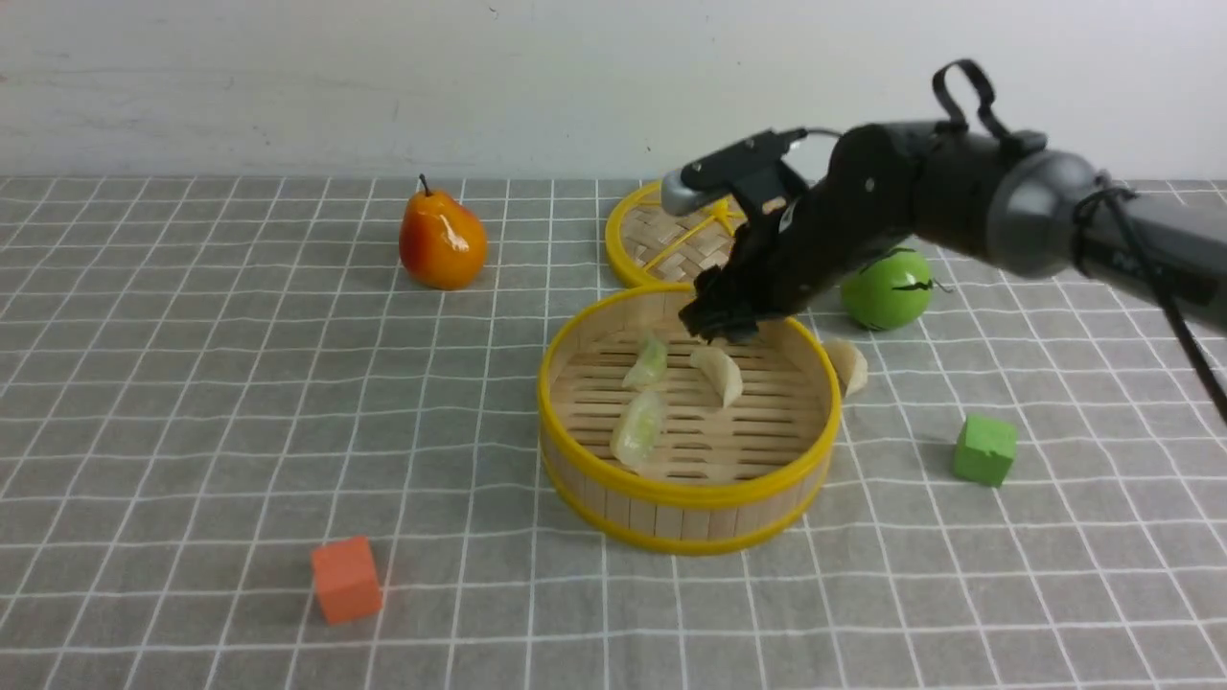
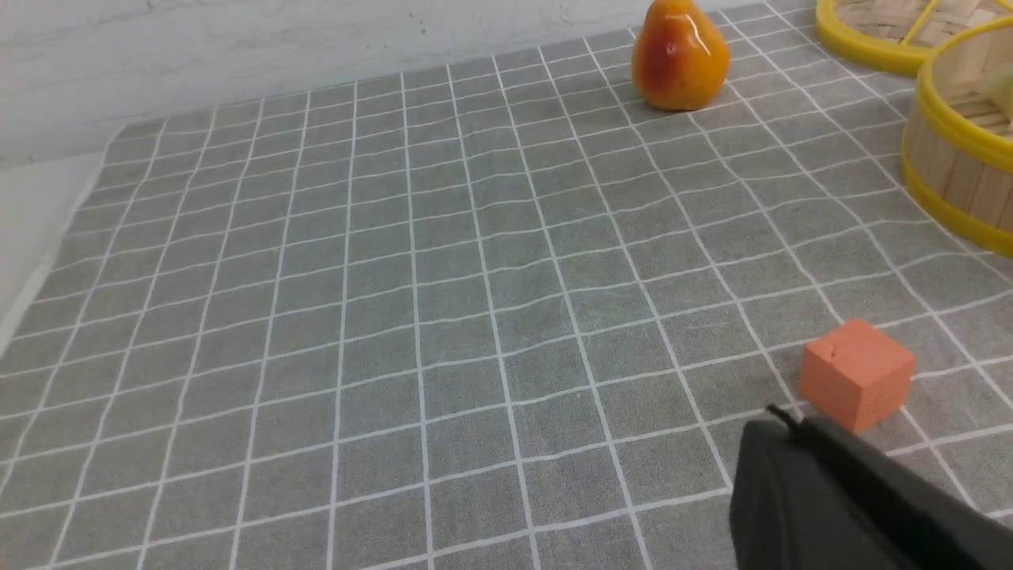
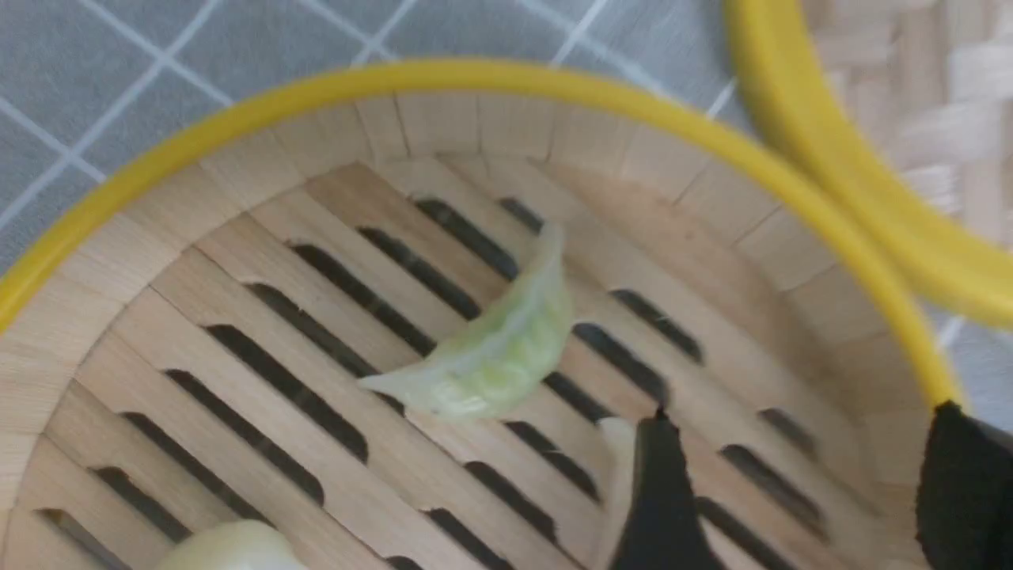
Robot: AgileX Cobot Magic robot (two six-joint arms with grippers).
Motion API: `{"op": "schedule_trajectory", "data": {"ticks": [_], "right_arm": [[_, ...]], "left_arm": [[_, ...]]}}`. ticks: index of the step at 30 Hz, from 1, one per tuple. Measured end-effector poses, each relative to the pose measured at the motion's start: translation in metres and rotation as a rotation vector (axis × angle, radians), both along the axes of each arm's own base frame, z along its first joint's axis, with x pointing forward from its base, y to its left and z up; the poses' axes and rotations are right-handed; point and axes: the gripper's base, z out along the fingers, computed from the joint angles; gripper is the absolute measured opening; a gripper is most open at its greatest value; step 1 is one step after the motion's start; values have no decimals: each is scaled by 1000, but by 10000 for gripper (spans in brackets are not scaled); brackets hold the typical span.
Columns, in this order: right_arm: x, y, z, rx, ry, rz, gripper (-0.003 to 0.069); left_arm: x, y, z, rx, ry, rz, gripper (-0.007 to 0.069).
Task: Put the dumplings into the steamer on the table with the grey tablecloth.
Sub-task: 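Place the dumpling in the bamboo steamer basket with the right gripper, then reach for and grasp a dumpling lying on the table beside the steamer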
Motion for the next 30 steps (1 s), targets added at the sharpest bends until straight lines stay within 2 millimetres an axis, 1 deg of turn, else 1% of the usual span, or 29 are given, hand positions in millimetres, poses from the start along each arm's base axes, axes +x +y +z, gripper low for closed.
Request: {"op": "schedule_trajectory", "data": {"ticks": [2,4,5,7,10,11,13,15,16,17,19,20,21,22,25,30], "right_arm": [[-4,-5,23,-49,-46,15,460],[-8,-11,38,-113,-72,27,471],[-11,-19,46,-191,-78,29,476],[-12,-28,45,-253,-52,9,479],[-8,-46,25,-285,54,-81,480],[-3,-55,12,-277,100,-136,482],[3,-67,-6,-254,163,-221,482],[12,-84,-32,-216,250,-343,482],[14,-90,-41,-203,278,-378,482],[14,-90,-41,-203,278,-378,482],[18,-99,-59,-160,339,-428,482],[18,-100,-59,-156,341,-430,482],[19,-100,-64,-117,363,-445,482],[19,-100,-65,-101,367,-449,482],[21,-95,-65,-45,355,-446,478],[27,-90,-63,6,294,-440,449]], "left_arm": [[0,-1,0,-9,-6,-7,-13],[0,-2,2,-34,-19,-19,-13],[0,-4,4,-60,-38,-32,-11],[1,-5,6,-76,-59,-45,-10],[1,-8,9,-93,-92,-68,-10],[1,-8,10,-95,-97,-72,-9],[1,-8,10,-96,-101,-74,-7],[1,-8,10,-95,-100,-74,-6],[1,-8,9,-95,-99,-74,-5],[1,-8,9,-95,-99,-74,-5],[1,-9,8,-93,-95,-74,-3],[1,-9,8,-93,-95,-74,-3],[2,-9,7,-91,-94,-74,-1],[2,-9,7,-88,-93,-73,-1],[2,-9,7,-85,-93,-72,0],[2,-8,7,-83,-94,-71,0]]}}
